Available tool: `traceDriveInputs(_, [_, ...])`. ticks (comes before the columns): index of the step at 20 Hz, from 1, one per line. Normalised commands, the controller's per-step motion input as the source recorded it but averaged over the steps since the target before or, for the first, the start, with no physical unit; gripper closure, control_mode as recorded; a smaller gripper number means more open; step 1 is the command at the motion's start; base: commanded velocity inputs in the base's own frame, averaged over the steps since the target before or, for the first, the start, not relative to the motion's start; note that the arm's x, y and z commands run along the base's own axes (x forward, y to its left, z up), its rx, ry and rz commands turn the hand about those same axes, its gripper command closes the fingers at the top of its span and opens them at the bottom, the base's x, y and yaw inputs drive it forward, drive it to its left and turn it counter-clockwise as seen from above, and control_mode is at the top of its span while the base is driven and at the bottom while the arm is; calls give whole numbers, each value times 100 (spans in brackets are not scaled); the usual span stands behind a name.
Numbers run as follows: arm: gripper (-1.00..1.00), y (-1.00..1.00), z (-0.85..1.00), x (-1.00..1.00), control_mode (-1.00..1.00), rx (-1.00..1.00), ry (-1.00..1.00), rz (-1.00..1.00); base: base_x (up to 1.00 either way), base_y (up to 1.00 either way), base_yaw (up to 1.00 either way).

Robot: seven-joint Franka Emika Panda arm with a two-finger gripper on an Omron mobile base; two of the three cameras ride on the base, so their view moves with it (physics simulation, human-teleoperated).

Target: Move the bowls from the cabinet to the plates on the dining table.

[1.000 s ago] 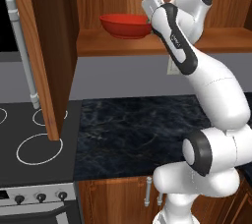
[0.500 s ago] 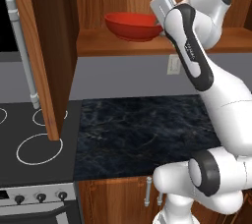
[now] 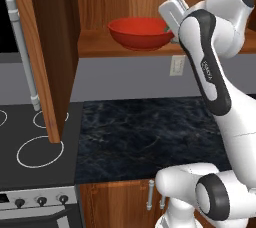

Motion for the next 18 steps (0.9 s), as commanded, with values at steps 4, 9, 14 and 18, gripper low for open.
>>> traceDriveInputs(4, [100, -1, 6, -62, -100, -8, -1, 4, 0, 0, 0])
traceDriveInputs(9, [100, -2, 8, -62, -100, -7, -1, 4, 0, 0, 0])
traceDriveInputs(14, [100, 0, 13, -60, -100, -3, -3, 4, 0, 0, 0])
traceDriveInputs(18, [100, 0, 20, -56, -100, 0, 0, 3, 0, 0, 0])
